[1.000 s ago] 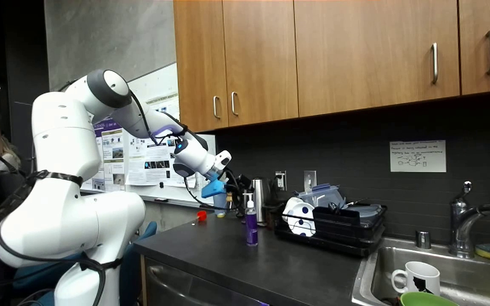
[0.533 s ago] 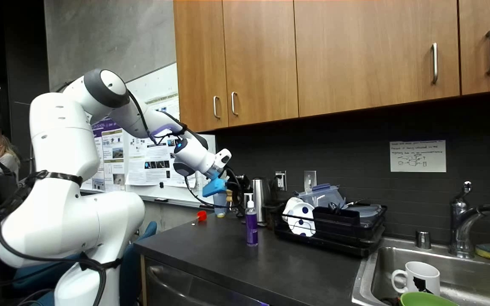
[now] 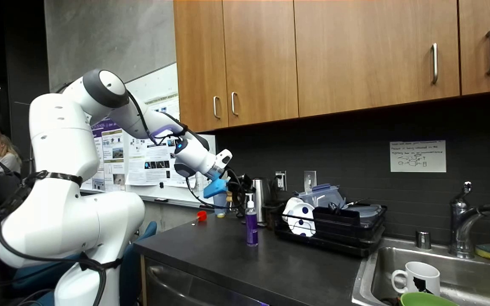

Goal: Move the purple bottle to the right and then lay it in the counter

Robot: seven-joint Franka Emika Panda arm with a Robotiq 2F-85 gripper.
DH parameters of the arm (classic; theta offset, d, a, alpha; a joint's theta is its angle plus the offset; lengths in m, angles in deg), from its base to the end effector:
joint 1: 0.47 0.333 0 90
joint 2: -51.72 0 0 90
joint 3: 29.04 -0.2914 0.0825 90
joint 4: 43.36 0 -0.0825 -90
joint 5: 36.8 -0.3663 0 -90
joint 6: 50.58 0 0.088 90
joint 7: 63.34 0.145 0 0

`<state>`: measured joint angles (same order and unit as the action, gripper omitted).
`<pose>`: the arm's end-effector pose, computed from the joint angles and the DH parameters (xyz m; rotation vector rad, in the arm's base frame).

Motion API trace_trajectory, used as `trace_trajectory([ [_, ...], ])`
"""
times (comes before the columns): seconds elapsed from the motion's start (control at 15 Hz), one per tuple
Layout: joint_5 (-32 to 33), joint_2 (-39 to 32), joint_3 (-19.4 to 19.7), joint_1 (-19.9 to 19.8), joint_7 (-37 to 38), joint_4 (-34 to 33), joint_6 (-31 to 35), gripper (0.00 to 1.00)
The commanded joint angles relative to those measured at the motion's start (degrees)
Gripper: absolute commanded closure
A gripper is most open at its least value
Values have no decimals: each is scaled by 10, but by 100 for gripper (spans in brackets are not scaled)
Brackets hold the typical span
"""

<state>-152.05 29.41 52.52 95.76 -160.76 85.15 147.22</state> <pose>0.4863 0.0172 0.3648 2.4924 -0.0275 1.1754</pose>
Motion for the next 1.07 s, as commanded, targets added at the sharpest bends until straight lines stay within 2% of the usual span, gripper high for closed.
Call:
trace_trajectory([
  [0.0, -24, -16, 17, 13, -25, 4, 2, 11],
  [0.07, -26, -16, 16, 12, -26, 6, 2, 21],
  [0.13, -28, -17, 15, 10, -28, 8, 2, 38],
  [0.2, -31, -17, 14, 9, -31, 10, 2, 37],
  [0.4, -49, -20, 10, 6, -42, 17, 2, 14],
  [0.47, -56, -22, 9, 6, -47, 18, 2, 34],
  [0.53, -63, -23, 9, 6, -51, 19, 2, 49],
  [0.6, -68, -25, 9, 7, -56, 20, 2, 50],
  [0.73, -77, -28, 8, 7, -64, 21, 2, 61],
  [1.0, -93, -37, 8, 10, -78, 18, 3, 95],
])
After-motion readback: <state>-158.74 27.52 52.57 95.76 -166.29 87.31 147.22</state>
